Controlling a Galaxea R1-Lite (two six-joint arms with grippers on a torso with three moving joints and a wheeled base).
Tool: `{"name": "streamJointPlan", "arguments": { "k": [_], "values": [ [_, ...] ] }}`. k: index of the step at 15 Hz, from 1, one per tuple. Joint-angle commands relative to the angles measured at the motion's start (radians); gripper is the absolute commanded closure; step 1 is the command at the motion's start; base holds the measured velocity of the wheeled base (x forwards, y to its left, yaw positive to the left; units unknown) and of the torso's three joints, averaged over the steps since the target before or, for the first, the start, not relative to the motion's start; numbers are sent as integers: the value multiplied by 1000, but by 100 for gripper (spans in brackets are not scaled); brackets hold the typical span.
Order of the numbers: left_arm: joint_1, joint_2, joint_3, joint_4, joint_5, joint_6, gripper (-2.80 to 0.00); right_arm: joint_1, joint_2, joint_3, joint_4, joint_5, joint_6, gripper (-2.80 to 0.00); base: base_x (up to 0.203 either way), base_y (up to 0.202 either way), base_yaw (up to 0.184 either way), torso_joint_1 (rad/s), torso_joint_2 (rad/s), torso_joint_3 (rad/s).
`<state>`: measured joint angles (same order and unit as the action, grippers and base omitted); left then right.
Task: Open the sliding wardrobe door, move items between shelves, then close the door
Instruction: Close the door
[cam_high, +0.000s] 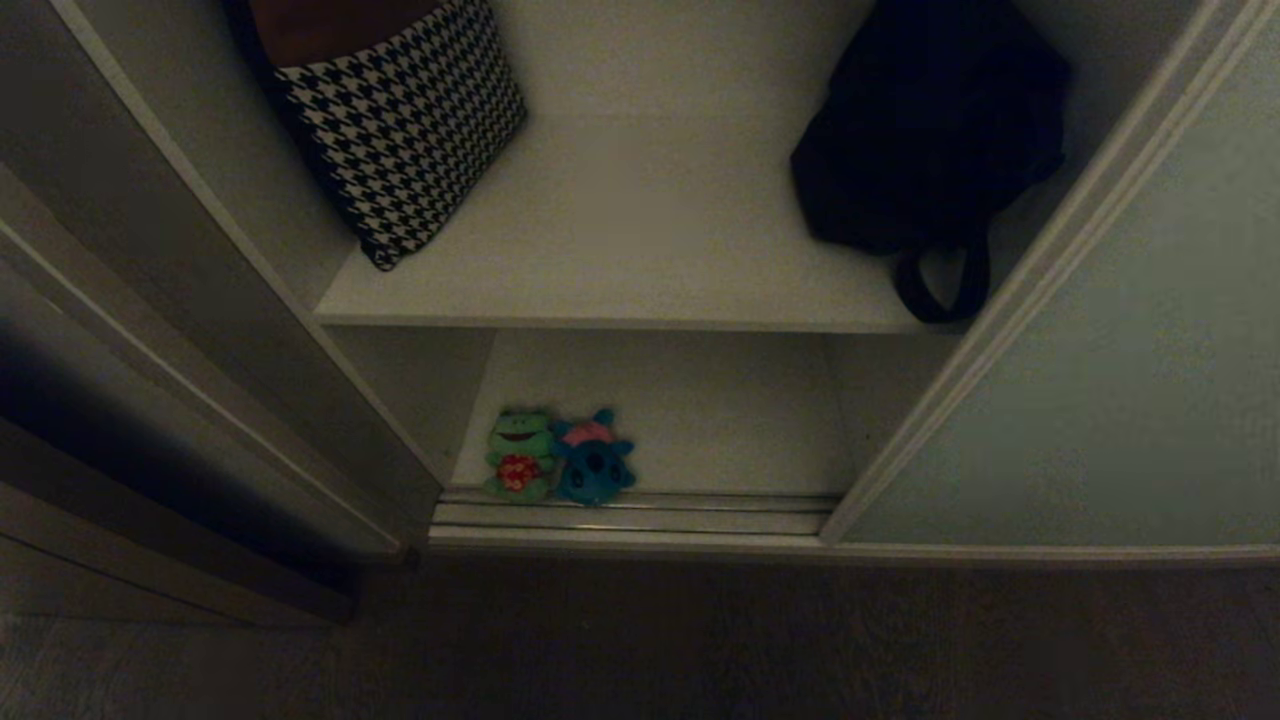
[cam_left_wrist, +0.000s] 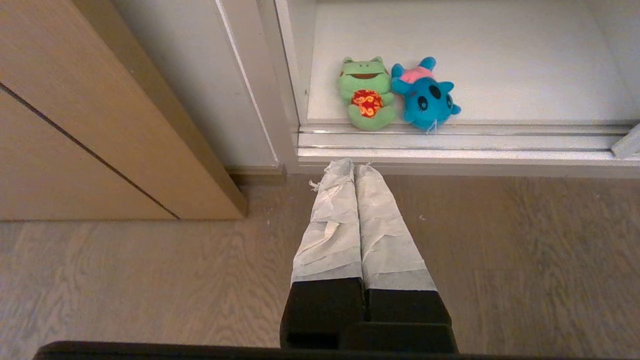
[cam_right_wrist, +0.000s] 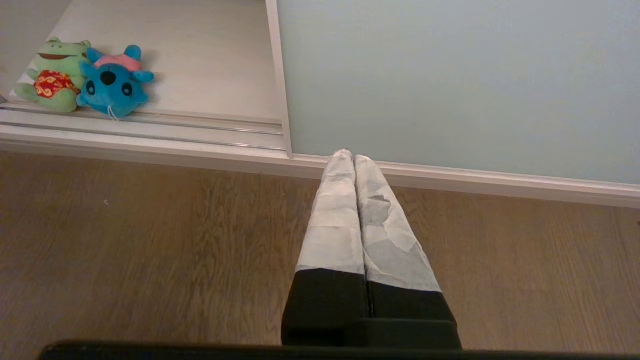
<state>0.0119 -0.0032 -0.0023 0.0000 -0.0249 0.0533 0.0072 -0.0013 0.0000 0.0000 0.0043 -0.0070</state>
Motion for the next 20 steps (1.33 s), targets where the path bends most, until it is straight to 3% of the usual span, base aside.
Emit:
{"name": "streamJointPlan", "arguments": {
  "k": [1,20],
  "values": [
    [0,6,2,-1,0,-5,0,0,-2,0,0,0,-1,0,0,0,0,0,0,0],
    [0,6,2,-2,0,-6,0,-1,-2,0,0,-1,-8,0,0,0,0,0,0,0]
  ]
}}
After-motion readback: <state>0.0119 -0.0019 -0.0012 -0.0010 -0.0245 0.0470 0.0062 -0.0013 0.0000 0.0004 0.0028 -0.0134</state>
